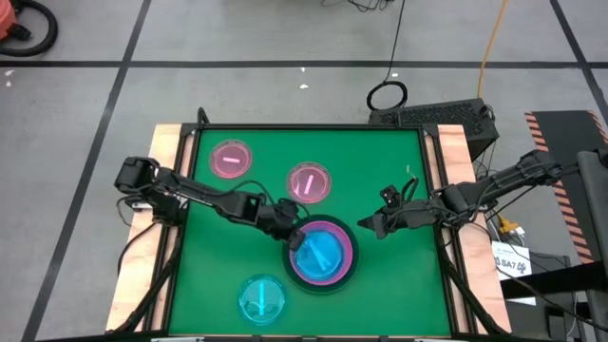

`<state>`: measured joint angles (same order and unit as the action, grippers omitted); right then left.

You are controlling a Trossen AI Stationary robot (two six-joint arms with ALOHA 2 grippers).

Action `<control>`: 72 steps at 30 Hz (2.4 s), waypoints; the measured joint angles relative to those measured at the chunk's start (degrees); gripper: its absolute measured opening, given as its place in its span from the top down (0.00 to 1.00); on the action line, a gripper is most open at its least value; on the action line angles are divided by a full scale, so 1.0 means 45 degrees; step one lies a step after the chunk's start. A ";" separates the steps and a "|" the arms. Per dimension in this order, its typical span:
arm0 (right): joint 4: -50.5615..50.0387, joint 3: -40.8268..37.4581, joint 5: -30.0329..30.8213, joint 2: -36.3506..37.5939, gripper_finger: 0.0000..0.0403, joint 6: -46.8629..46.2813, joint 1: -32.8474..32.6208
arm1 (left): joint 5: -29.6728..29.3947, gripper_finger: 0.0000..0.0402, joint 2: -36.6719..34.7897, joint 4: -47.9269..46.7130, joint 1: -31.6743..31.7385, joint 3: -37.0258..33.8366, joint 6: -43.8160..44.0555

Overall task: Stack plastic plates
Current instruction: Stack the top blue transparent plate on top of the other blue transparent plate, then stack the blue transparent plate on top of the other blue transparent plate

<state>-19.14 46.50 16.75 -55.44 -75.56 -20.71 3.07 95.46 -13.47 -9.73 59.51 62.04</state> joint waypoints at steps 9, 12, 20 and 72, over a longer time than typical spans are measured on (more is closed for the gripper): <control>-0.0101 0.0000 -0.0005 0.0000 0.99 0.0041 0.0000 | -0.0448 0.94 0.0183 0.0019 -0.0030 0.0000 0.0005; -0.0172 0.0000 -0.0005 0.0000 0.99 0.0027 0.0000 | -0.0495 0.86 0.0180 0.0022 0.0049 0.0000 0.0030; -0.0199 0.0000 -0.0005 0.0000 0.99 -0.0003 0.0000 | -0.0433 0.76 0.0180 -0.0043 0.0077 0.0000 0.0129; -0.0876 0.0005 -0.0121 -0.0005 0.99 0.0300 -0.0036 | -0.0680 0.44 -0.1748 -0.4965 -0.4513 -0.1681 -0.1564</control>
<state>-23.08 46.52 16.21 -55.46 -74.21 -20.87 0.01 87.59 -35.81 -30.04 51.94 55.00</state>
